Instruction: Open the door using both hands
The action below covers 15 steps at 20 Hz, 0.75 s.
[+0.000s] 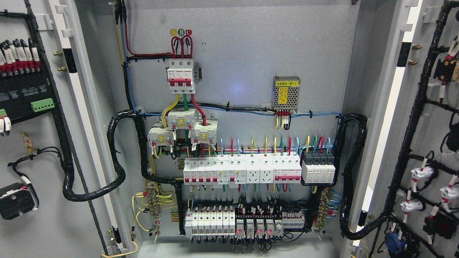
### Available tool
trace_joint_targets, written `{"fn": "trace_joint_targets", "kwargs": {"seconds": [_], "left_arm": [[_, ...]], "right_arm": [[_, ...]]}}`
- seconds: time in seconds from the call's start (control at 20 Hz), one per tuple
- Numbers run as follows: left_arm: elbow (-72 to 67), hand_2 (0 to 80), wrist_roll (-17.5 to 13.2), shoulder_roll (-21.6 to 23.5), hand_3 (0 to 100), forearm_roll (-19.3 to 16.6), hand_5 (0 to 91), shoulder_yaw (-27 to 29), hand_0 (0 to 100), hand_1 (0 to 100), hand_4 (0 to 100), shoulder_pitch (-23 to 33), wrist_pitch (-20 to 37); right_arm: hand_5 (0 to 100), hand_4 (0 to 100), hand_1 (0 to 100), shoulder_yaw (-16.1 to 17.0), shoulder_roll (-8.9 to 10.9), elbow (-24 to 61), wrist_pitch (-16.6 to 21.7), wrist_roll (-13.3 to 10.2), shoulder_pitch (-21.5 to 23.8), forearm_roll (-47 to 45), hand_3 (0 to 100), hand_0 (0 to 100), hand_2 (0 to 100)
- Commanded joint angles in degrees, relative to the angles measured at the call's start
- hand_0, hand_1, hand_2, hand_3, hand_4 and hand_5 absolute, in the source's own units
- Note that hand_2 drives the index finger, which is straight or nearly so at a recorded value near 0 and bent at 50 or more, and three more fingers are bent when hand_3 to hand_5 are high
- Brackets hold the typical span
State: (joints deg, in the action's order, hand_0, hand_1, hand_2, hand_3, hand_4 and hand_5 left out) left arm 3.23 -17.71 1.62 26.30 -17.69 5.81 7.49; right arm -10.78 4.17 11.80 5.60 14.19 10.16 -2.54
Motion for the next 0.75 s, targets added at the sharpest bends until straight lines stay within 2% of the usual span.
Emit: {"fn": "trace_joint_targets", "kwargs": {"seconds": [0.0, 0.2, 0.4, 0.55, 0.7], "left_arm": [[-11.5, 0.0, 0.7, -1.4, 0, -1.2, 0.0, -0.2, 0, 0, 0, -1.9, -2.0], [-12.3, 0.0, 2.9, -0.9, 0, -1.2, 0.0, -0.2, 0, 0, 0, -1.9, -1.9], [-12.2, 0.0, 5.6, -0.7, 0, -1.0, 0.0, -0.2, 0, 0, 0, -2.4, -1.9], [-11.8, 0.0, 7.9, -0.6, 0, -1.3, 0.0, -0.5, 0, 0, 0, -2.3, -1.5], [-11.2, 0.0, 12.7, -0.6, 0, -3.4, 0.0, -0.6, 0, 0, 0, -2.4, -1.1]], "right_arm": [[0, 0, 0, 0.2, -2.93, -7.1, -2.4, -0.1, -0.3, 2.6, 0, 19, 0], [0, 0, 0, 0.2, -4.07, -7.0, -3.2, -0.1, -0.3, 2.6, 0, 19, 0], [0, 0, 0, 0.3, -4.08, -7.2, -5.2, -0.1, -0.3, 2.7, 0, 19, 0], [0, 0, 0, 0.5, -4.25, -7.0, -5.2, -0.1, -0.3, 2.5, 0, 19, 0], [0, 0, 0, 2.3, -4.34, -6.9, -5.2, -0.1, -0.3, 2.2, 0, 19, 0]]}}
